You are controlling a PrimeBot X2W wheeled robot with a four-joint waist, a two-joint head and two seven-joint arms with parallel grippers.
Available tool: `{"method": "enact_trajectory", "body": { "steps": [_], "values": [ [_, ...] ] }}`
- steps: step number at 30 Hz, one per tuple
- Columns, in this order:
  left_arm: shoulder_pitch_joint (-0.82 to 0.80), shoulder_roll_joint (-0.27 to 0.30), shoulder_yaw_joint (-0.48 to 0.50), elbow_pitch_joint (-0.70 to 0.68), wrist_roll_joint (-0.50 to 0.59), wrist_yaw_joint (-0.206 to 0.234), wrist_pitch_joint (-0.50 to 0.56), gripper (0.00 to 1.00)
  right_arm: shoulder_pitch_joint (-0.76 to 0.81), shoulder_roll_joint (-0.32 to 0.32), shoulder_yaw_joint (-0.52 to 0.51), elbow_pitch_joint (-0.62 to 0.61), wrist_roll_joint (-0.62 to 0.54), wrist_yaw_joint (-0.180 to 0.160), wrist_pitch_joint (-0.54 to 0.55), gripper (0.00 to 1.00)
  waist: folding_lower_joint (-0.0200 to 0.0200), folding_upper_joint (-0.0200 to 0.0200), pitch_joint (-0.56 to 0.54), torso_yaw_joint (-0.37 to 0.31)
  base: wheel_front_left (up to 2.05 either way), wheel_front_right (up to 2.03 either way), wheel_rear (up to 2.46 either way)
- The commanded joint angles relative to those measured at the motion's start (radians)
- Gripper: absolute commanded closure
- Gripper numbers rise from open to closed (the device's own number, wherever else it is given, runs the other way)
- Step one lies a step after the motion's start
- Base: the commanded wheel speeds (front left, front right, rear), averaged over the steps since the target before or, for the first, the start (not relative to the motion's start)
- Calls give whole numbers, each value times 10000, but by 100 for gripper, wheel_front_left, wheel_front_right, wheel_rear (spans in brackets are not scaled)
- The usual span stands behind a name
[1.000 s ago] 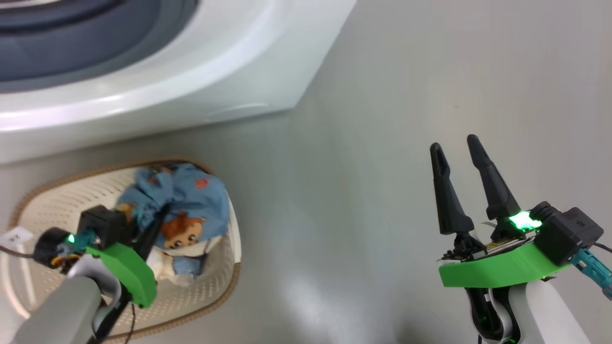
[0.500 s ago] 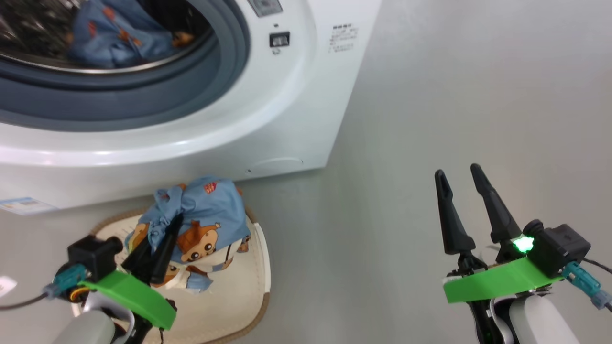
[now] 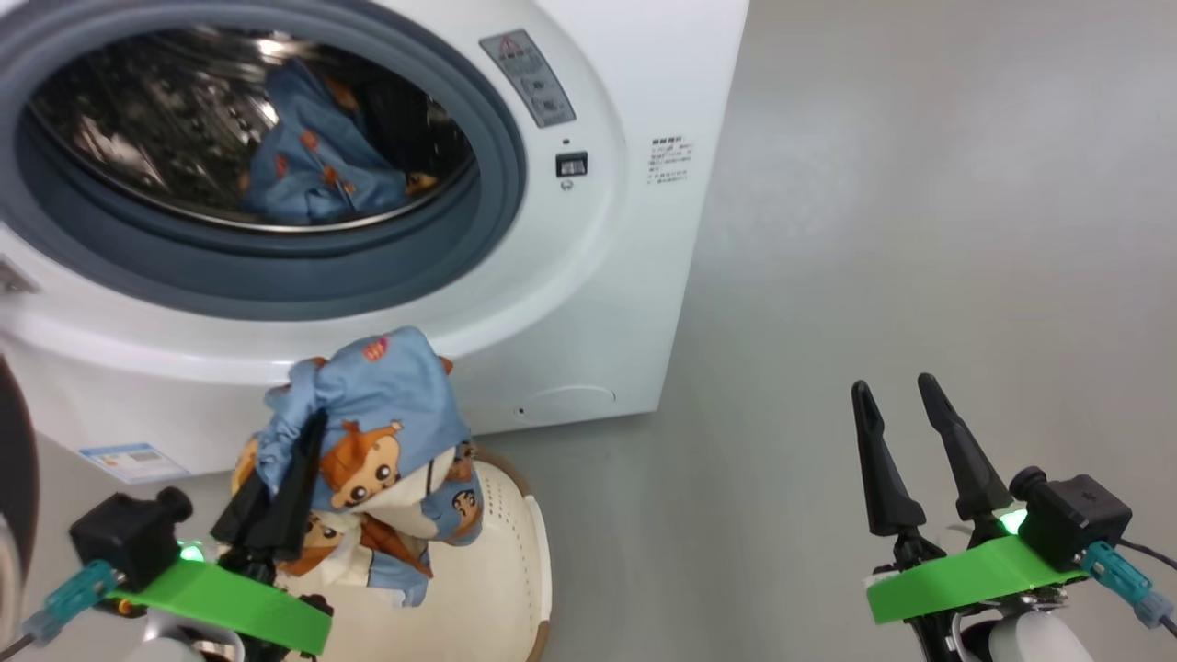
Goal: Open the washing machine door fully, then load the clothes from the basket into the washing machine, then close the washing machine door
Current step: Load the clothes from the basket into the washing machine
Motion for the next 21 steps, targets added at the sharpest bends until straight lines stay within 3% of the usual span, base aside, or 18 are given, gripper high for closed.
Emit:
{"method": "enact_trajectory", "body": {
  "steps": [1, 11, 21],
  "values": [
    [29, 251, 660, -629, 66, 198, -108, 100, 7, -76, 204, -202, -122, 54, -80, 0, 1, 0, -431, 110, 0, 0, 0],
    [206, 296, 1010, -1442, -56, 536, -72, 100, 117, -96, 199, -196, -112, 54, -80, 0, 1, 0, -588, 117, 0, 0, 0],
    [-1400, 419, 1167, -539, 142, 547, 134, 100, -97, -109, 411, -291, -218, 54, -80, 0, 1, 0, -116, -86, 0, 0, 0]
  ]
}}
